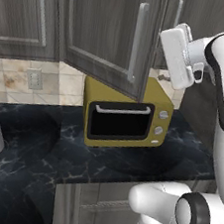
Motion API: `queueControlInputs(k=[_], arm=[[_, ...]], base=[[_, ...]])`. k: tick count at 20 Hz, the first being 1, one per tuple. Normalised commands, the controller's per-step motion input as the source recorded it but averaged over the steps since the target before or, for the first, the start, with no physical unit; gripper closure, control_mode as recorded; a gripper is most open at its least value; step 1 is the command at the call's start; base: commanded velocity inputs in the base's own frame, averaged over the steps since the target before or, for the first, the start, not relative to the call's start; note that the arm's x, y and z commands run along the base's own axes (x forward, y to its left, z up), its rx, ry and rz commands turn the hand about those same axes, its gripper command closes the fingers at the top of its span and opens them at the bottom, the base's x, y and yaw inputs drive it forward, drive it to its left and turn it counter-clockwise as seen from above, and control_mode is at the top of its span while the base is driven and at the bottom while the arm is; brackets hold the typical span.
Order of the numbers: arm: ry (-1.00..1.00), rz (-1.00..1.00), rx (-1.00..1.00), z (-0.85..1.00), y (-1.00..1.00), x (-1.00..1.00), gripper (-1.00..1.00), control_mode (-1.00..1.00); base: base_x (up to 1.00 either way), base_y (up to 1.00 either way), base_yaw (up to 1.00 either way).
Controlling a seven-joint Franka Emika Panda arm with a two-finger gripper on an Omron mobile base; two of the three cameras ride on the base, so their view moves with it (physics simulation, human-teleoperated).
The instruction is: Move the bowls from the cabinet to the plates on the dining table.
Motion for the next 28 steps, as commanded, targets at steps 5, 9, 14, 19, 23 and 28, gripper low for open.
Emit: queueControlInputs(k=[5,9,14,19,23,28], arm=[[0.04,0.34,0.13,0.10,0.37,0.00,-1.00,-1.00],[0.03,0.34,0.12,0.15,0.22,0.00,-1.00,-1.00],[0.02,0.10,0.06,0.02,-0.01,0.08,-1.00,-1.00],[0.08,0.00,0.05,0.00,0.00,0.23,-1.00,-1.00],[0.11,0.02,0.07,0.00,0.00,0.40,-1.00,-1.00],[0.12,0.05,0.05,0.00,0.03,0.32,-1.00,-1.00]], base=[[0.00,0.00,0.00],[0.00,0.00,0.00],[0.00,0.00,0.00],[0.00,0.00,0.00],[0.00,0.00,0.00],[0.00,0.00,0.00]])
